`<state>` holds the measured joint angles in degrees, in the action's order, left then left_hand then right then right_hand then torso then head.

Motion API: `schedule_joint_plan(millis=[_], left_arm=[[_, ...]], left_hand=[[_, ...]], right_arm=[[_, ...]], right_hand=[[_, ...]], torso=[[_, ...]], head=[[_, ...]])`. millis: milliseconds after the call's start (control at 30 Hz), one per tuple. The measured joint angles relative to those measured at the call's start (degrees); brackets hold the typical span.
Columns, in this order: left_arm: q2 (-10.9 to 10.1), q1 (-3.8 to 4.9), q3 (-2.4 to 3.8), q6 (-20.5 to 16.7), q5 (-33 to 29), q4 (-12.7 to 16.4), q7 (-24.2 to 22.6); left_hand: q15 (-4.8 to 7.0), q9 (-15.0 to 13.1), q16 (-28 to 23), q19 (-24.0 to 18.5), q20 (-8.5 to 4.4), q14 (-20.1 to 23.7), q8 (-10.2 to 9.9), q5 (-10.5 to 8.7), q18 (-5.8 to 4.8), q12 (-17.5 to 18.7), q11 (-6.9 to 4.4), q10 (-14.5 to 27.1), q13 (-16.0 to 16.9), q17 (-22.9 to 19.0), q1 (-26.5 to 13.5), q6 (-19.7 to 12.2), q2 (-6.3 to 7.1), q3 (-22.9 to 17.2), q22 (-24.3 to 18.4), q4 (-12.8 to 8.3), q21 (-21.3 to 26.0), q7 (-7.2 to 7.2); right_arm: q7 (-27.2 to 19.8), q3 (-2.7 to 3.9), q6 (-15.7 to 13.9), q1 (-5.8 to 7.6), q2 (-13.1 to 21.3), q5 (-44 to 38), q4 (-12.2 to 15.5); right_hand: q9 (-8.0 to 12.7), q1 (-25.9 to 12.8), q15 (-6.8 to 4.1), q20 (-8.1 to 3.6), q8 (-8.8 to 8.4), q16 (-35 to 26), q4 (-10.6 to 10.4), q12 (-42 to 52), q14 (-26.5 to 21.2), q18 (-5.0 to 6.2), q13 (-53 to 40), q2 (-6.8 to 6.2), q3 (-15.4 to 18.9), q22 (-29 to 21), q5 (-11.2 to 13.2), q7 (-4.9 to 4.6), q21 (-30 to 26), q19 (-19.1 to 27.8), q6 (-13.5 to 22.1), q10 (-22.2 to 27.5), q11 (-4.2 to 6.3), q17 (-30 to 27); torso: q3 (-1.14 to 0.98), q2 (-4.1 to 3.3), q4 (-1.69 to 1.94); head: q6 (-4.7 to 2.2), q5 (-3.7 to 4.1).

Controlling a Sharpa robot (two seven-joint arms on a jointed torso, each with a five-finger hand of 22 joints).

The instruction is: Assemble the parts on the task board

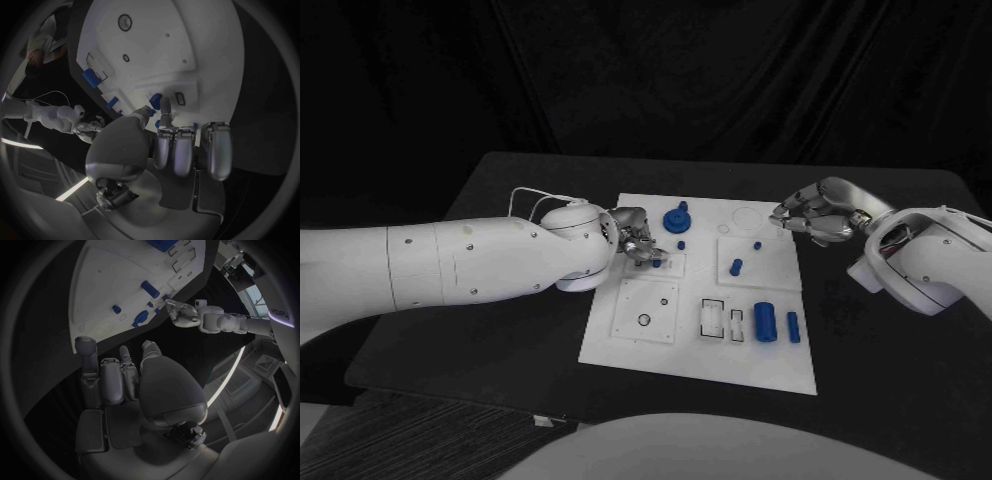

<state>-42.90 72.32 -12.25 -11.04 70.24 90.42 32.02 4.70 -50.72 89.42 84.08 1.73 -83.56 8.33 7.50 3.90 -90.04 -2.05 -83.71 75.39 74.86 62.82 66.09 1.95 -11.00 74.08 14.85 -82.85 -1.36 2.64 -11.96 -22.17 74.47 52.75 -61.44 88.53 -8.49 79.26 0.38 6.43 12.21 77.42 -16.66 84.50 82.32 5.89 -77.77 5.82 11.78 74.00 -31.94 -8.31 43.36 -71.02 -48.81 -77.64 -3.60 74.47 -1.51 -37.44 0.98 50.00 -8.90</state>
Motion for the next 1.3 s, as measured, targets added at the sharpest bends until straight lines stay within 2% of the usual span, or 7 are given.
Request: schedule_joint_plan(millis=[667, 800, 867, 933, 1000, 1133, 1300], left_arm=[[0.2, -0.02, 0.01, 1.1, 0.0, -0.3, -0.1], [-1.2, -0.02, 0.03, 0.5, 0.1, 1.4, -0.2], [-2.3, 0.07, 0.03, 0.0, 0.4, 2.6, -0.2], [-3.4, 0.81, -0.07, -0.4, 0.7, 3.8, -0.3], [-4.3, 2.23, -0.11, -0.6, 0.9, 4.7, -0.3], [-5.8, 7.25, 0.09, 0.0, 0.6, 5.4, -0.9], [-6.2, 11.66, 0.16, 3.6, -3.9, 4.3, -2.2]], left_hand=[[0.01, -2.9, 0.0, 0.0, -0.01, 0.0, 1.8, -0.02, 0.0, 0.0, -0.02, 0.0, 0.0, 0.0, -0.7, 0.6, -0.75, 0.6, 0.0, 0.6, 0.0, 0.14], [0.01, -5.2, 0.0, 0.0, -0.01, 0.0, 2.8, -0.63, 0.0, 0.0, -0.03, 0.0, 0.0, 0.0, -0.7, 0.6, -0.75, 2.3, 0.0, 1.2, 0.0, 0.14], [0.01, -9.3, 0.0, 0.0, -0.01, 0.0, 4.3, -0.62, 0.0, 0.0, -0.03, 0.0, 0.0, 0.0, -0.7, -1.1, -0.75, 4.5, 0.0, 1.6, 0.0, 0.36], [0.01, -15.2, 0.0, 0.0, -0.01, 0.0, 6.6, -0.62, 0.0, 0.0, -0.01, 0.0, 0.0, 0.0, -0.7, -3.6, -0.76, 4.9, 0.0, 1.1, 0.0, 0.22], [0.01, -16.7, 0.0, 0.0, -0.01, 0.0, 8.2, -0.62, 0.0, 0.0, -0.02, 0.0, 0.0, 0.0, -0.8, -5.8, -0.76, 7.8, 0.0, 1.4, -0.3, 0.03], [0.0, -20.5, 0.0, 0.0, -0.01, 0.0, 9.5, -0.68, 0.0, 0.0, 0.01, 0.0, 0.0, 0.0, -0.1, -8.8, -1.41, 7.8, 0.0, 1.4, -0.6, -0.61], [-0.03, -22.9, 0.0, 0.0, 0.02, 0.0, 11.9, -2.0, 0.0, 0.0, 0.35, -0.3, 0.0, 0.0, -0.4, -14.3, -2.6, 7.8, 0.0, 1.4, -0.6, -1.12]], right_arm=[[0.0, 0.0, 0.0, -0.02, 0.1, 0.0, -0.1], [0.0, 0.0, 0.0, -0.02, 0.4, 0.0, 0.1], [-0.1, 0.0, -0.1, -0.02, 0.7, 0.0, 0.2], [-0.1, 0.0, -0.1, -0.02, 1.0, 0.0, 0.4], [-0.1, 0.0, -0.3, -0.02, 1.2, 0.0, 0.6], [-0.4, 0.0, -0.7, -0.02, 1.6, 0.0, 0.9], [-0.8, 0.0, -1.2, -0.02, 1.5, 0.0, 0.9]], right_hand=[[0.0, 0.2, 0.1, 0.0, 0.0, 0.0, 0.0, 0.0, -0.1, 0.0, -0.1, 0.21, 0.0, 0.0, 0.0, 0.0, 0.0, 0.0, 0.0, 0.4, -0.38, 0.0], [0.0, 0.2, 0.1, 0.0, 0.0, 0.0, 0.0, 0.0, -0.1, 0.0, -0.1, 0.21, 0.0, 0.0, 0.0, 0.0, 0.0, 0.0, 0.0, 0.5, -0.29, 0.0], [0.0, 0.2, 0.1, 0.0, 0.0, 0.0, 0.0, 0.0, -0.1, 0.0, -0.1, 0.21, 0.0, 0.0, 0.0, 0.0, 0.0, 0.0, 0.0, 0.5, -0.3, 0.0], [0.0, 0.2, 0.1, 0.0, 0.0, 0.0, 0.0, 0.0, -0.1, 0.0, -0.1, 0.21, 0.0, 0.0, 0.0, 0.0, 0.0, 0.0, 0.0, 0.5, -0.29, 0.0], [0.0, 0.2, 0.1, 0.0, 0.0, 0.0, 0.0, 0.0, -0.1, 0.0, -0.1, 0.21, 0.0, 0.0, 0.0, 0.0, 0.0, 0.0, 0.0, 0.5, -0.3, 0.0], [0.0, 0.2, 0.1, 0.01, 0.0, 0.0, 0.0, 0.0, -0.1, 0.0, -0.1, 0.21, 0.0, 0.0, 0.0, 0.0, 0.0, 0.0, 0.0, 0.5, -0.3, 0.0], [0.0, 0.2, 0.1, 0.0, 0.0, 0.0, 0.0, 0.0, -0.1, 0.0, -0.1, 0.21, 0.0, 0.0, 0.0, 0.0, 0.0, 0.0, 0.0, 0.5, -0.3, 0.0]], torso=[[-0.01, 0.01, -0.01], [-0.01, 0.0, -0.02], [-0.01, -0.01, -0.02], [0.0, -0.01, -0.02], [0.0, -0.02, -0.01], [0.01, -0.01, -0.01], [0.09, 0.07, -0.02]], head=[[0.0, -0.03], [0.0, 0.16], [0.0, 0.26], [0.0, 0.31], [0.0, 0.32], [0.0, 0.26], [0.0, 0.32]])
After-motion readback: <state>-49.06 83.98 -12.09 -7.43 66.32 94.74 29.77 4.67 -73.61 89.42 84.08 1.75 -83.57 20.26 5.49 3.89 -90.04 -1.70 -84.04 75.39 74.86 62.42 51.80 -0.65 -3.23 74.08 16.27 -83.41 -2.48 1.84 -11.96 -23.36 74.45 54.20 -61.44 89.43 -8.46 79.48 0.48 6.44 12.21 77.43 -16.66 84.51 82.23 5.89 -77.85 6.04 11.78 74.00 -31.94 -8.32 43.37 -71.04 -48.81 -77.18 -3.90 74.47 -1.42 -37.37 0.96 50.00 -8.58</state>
